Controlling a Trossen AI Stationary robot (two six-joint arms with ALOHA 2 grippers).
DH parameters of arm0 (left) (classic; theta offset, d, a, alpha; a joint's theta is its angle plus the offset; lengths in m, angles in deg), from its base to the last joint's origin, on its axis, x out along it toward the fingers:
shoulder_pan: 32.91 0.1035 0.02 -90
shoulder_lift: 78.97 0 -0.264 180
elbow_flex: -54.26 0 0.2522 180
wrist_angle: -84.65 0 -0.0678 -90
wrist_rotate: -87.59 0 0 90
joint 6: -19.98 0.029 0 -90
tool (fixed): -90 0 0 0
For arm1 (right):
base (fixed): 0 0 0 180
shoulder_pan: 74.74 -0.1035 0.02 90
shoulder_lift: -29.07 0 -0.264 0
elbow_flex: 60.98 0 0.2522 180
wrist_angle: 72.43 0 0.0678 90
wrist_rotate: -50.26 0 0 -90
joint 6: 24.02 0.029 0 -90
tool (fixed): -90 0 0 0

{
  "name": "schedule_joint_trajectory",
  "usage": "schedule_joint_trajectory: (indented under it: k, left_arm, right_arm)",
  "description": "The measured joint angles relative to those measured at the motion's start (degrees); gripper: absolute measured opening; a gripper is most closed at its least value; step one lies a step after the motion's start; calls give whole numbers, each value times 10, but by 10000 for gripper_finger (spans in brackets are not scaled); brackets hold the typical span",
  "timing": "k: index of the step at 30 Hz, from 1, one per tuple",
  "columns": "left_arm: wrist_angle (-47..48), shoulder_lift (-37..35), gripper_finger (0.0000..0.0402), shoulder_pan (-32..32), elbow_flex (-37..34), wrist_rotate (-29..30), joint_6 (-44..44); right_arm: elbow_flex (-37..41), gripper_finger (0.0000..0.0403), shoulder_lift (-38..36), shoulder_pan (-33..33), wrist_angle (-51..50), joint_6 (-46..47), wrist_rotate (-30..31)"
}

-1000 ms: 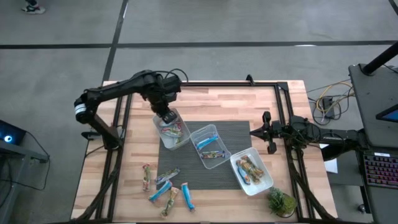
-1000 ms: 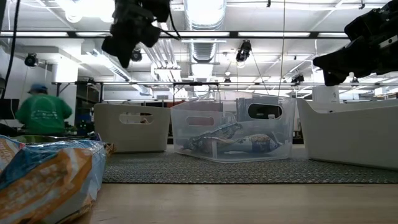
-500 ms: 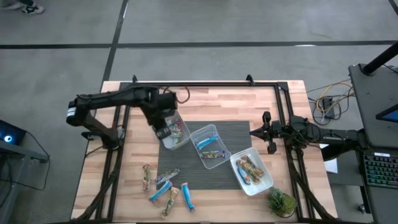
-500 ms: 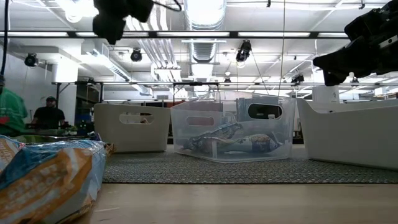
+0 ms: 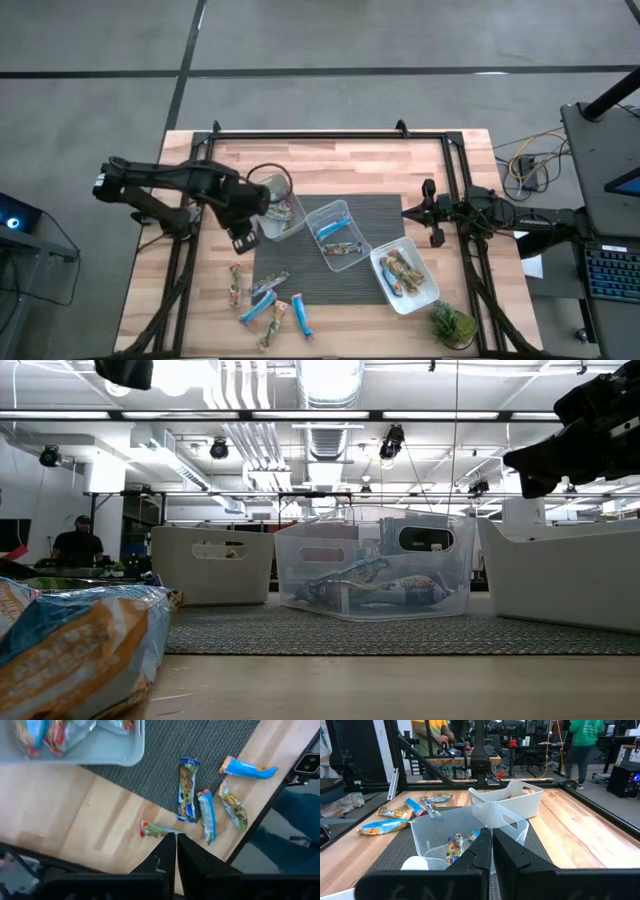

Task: Pick and place Granola Bars by type
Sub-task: Put the red granola bar into the gray bin

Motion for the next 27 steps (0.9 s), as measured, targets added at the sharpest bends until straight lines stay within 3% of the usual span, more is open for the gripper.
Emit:
schedule_joint_trajectory:
  k: [9, 20, 27]
  left_arm:
    - [-13, -5, 0, -52, -61, 8, -219]
    - [-175, -5, 0, -115, -164, 7, -454]
    - [-212, -5, 0, -158, -220, 8, -558]
  right_arm:
    - [0, 8, 0, 0, 0, 0, 0]
    - [0, 9, 0, 0, 0, 0, 0]
    - [0, 9, 0, 0, 0, 0, 0]
